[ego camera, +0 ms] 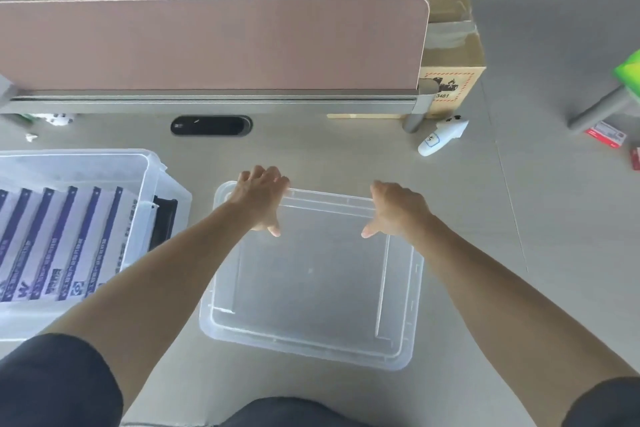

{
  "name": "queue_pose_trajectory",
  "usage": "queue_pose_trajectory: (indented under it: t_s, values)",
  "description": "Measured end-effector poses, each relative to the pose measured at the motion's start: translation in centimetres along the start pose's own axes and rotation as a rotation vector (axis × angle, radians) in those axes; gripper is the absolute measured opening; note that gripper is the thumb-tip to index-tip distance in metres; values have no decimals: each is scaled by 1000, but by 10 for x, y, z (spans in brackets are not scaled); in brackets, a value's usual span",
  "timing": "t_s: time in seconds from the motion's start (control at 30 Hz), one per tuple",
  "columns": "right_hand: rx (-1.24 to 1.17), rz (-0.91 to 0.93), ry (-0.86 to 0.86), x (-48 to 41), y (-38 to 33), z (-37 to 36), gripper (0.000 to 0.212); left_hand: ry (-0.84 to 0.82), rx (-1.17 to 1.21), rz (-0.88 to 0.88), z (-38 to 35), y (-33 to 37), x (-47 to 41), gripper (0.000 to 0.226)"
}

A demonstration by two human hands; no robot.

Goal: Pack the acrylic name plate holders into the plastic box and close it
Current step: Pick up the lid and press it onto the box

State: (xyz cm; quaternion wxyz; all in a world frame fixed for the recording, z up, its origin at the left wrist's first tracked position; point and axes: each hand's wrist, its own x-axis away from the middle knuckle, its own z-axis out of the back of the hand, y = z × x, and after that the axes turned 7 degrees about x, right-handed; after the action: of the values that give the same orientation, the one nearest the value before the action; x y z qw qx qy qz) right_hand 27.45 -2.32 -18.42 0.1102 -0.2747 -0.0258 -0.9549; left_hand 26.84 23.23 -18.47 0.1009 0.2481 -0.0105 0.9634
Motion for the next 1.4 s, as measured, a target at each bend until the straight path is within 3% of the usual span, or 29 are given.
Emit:
queue_pose_trajectory:
  t_s: [0.17,0.37,0.53,0.67,0.93,1.13,1.2,1.4]
  values:
    - [89,-56,229,54,-27,44,65,208,72,-29,32,-18,55,79]
    - [154,-176,462,133,-64,49,47,548,33,-125,44,-28,129,60]
    - [60,-160,451,200,-90,26,56,668,71,-240,24,-34,183,55]
    - [-111,-209,378,237,-106,12,42,630,168,-296,12,-34,214,54]
    - [-251,-181,369,278,-115,-14,45,432,267,-286,1,-38,259,38]
    - [-265,-81,371,307,-106,-54,38,-51,412,-270,-6,-30,286,39]
    - [-234,-47,382,318,-102,-72,36,-134,405,-251,-13,-19,295,33]
    - [-137,-8,396,343,-88,-128,31,-139,217,-251,-70,27,316,26]
